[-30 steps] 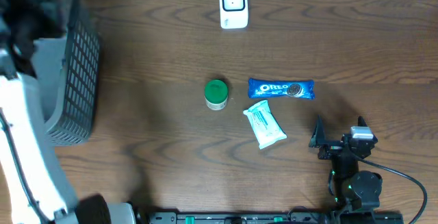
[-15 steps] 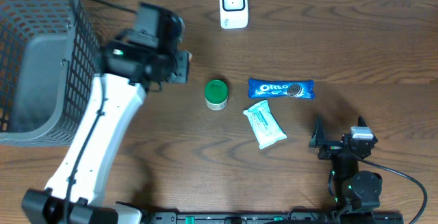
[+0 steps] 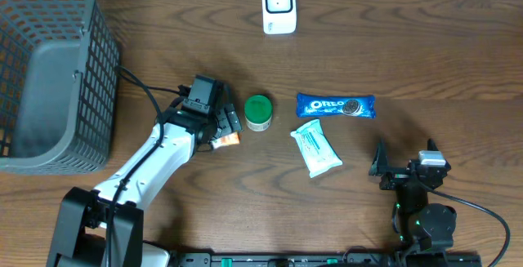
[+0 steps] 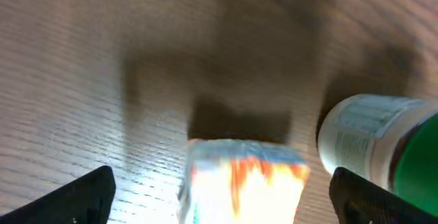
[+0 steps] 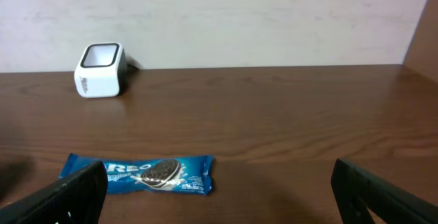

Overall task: Scan the item barcode
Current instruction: 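Carry the orange tissue pack toward the table beside the jar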

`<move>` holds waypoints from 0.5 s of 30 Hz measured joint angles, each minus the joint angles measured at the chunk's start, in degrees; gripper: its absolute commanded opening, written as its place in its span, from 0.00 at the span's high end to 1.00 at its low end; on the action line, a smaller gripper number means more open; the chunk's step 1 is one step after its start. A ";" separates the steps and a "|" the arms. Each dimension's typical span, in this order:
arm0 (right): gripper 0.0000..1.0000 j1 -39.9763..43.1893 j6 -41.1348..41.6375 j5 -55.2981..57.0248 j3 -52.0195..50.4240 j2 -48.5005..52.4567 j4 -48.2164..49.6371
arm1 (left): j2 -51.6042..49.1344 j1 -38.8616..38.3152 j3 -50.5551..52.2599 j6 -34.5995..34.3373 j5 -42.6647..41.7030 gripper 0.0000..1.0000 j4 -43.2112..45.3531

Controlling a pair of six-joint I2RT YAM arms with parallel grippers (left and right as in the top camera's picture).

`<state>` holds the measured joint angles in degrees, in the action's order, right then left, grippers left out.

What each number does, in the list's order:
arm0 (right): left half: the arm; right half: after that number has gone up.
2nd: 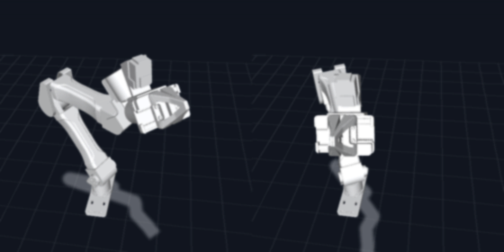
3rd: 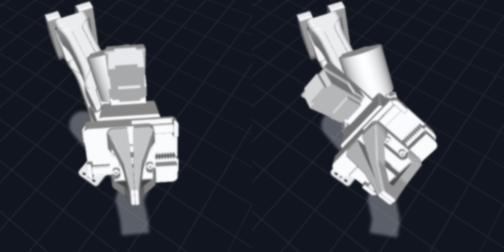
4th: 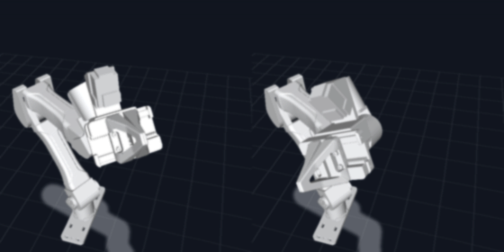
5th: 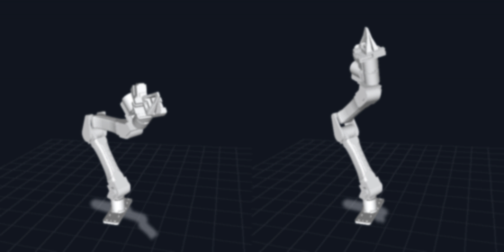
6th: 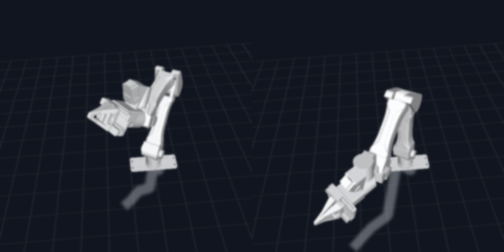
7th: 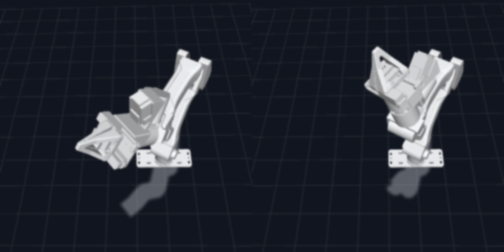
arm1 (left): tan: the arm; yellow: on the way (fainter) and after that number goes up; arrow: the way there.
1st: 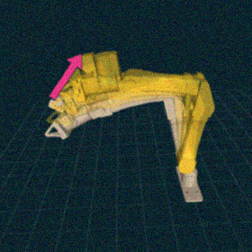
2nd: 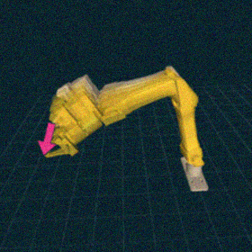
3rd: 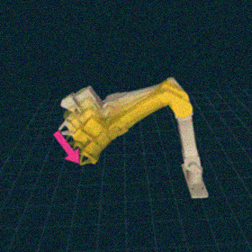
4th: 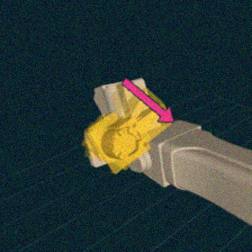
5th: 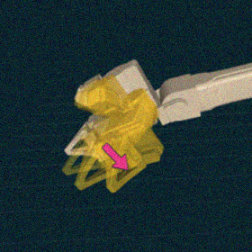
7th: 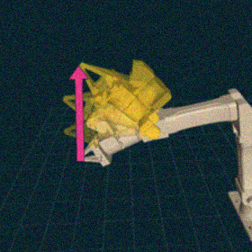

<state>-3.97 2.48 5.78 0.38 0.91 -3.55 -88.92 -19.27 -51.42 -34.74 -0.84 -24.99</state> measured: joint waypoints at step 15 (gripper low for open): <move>0.01 -0.02 0.00 0.00 0.00 0.00 0.02 | 1.09 0.02 -1.14 1.97 -2.49 0.92 -0.48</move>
<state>-3.99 2.48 5.78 0.38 0.91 -3.53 -87.83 -19.25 -52.56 -32.77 -3.33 -25.47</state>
